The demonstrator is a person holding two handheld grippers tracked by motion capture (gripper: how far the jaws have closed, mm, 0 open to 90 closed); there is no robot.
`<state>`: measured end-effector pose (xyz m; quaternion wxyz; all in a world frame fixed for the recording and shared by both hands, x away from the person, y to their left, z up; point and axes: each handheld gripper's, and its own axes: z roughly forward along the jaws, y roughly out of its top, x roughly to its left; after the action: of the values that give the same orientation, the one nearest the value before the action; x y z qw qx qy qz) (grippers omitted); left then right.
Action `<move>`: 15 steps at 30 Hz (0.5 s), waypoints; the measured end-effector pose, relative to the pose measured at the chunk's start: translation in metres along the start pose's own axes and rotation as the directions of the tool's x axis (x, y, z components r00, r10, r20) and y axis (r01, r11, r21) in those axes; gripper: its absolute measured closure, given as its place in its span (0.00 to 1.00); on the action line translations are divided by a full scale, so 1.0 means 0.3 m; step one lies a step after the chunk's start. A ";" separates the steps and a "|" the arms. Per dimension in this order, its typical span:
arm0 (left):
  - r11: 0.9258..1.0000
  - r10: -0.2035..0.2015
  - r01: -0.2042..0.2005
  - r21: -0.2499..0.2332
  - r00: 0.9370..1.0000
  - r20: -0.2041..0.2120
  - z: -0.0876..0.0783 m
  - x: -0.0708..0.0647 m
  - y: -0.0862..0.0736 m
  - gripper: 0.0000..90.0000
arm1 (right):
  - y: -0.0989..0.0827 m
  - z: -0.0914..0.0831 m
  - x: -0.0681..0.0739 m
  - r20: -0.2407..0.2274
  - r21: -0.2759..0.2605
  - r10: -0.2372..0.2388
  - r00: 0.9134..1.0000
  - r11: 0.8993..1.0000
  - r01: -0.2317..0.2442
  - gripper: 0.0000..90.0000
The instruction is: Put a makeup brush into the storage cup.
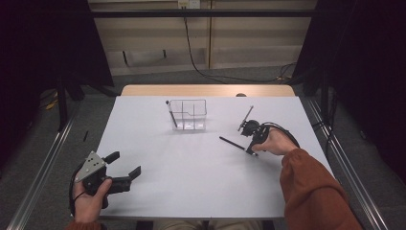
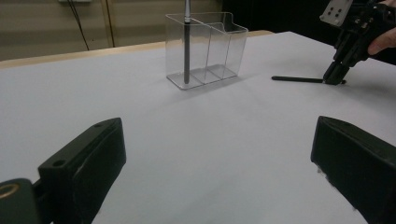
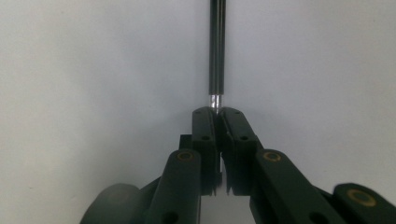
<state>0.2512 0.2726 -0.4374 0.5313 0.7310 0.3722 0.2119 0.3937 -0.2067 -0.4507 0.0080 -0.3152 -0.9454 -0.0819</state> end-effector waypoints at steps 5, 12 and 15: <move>1.000 0.000 0.000 0.000 1.000 0.001 0.000 0.001 -0.001 0.04 | 0.001 -0.001 0.003 0.007 0.005 -0.006 1.000 1.000 0.006 0.94; 1.000 0.003 -0.003 0.012 1.000 0.002 0.003 0.002 -0.002 0.04 | -0.005 -0.004 0.001 0.013 -0.007 -0.011 1.000 1.000 0.011 0.94; 1.000 -0.001 0.001 0.007 1.000 0.003 0.002 0.002 -0.003 0.04 | -0.008 -0.004 0.000 0.007 -0.015 0.000 1.000 1.000 0.000 0.94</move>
<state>0.2517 0.2729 -0.4384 0.5292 0.7330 0.3726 0.2093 0.3922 -0.2088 -0.4498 0.0024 -0.3157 -0.9448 -0.0879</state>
